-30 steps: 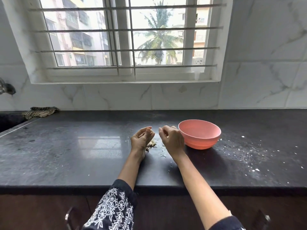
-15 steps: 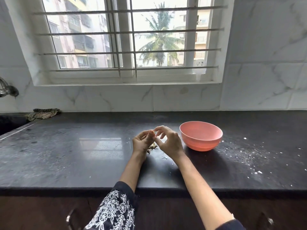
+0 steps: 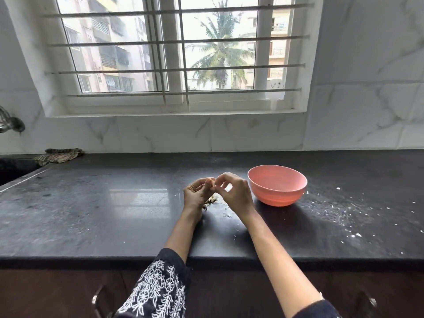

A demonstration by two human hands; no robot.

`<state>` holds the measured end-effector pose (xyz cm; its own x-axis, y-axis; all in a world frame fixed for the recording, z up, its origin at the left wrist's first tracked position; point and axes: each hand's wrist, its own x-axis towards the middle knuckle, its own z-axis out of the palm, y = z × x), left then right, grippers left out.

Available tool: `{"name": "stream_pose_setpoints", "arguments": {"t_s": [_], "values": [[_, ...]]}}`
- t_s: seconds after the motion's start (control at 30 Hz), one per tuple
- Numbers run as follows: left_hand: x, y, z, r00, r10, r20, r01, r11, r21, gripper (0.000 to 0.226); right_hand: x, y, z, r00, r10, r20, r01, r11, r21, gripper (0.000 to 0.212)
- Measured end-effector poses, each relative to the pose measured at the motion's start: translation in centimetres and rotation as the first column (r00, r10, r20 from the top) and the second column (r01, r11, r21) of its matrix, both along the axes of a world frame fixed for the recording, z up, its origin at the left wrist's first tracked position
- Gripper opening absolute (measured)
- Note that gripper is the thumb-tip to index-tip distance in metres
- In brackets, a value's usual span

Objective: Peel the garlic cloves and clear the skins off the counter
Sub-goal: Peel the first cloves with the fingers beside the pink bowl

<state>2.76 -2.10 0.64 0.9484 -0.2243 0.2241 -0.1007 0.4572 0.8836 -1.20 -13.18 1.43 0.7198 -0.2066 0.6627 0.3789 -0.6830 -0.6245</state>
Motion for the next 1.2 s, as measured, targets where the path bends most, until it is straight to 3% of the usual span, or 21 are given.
{"name": "stream_pose_setpoints", "arguments": {"t_s": [0.37,0.47,0.53,0.63,0.97,1.2], "values": [[-0.3,-0.1,0.2,1.0,0.0,0.006,0.001,0.999,-0.053,0.019,0.0,-0.1,0.1,0.998,-0.034,0.045,0.034,0.999,0.01,0.008],[-0.4,0.0,0.2,0.999,-0.018,0.026,0.02,0.998,-0.059,0.024,0.1,0.0,0.0,1.0,0.001,0.007,-0.001,1.0,-0.015,0.021],[-0.4,0.1,0.1,0.999,-0.02,0.039,0.022,0.999,-0.045,0.021,0.0,0.2,0.0,1.0,0.008,-0.014,-0.009,0.999,-0.043,0.019],[-0.1,0.0,-0.2,0.999,-0.006,0.035,0.007,1.0,-0.009,0.008,-0.4,0.2,0.3,0.999,-0.048,-0.019,0.047,0.997,-0.06,0.014],[-0.3,-0.2,-0.1,1.0,0.0,0.031,-0.002,0.998,0.063,0.006,-1.2,0.0,0.5,0.943,-0.326,-0.066,0.304,0.926,-0.225,0.023],[-0.4,-0.4,-0.1,1.0,-0.03,0.004,0.03,0.998,0.062,0.007,-0.8,0.1,0.4,0.936,-0.341,-0.085,0.323,0.93,-0.174,0.016]]}}
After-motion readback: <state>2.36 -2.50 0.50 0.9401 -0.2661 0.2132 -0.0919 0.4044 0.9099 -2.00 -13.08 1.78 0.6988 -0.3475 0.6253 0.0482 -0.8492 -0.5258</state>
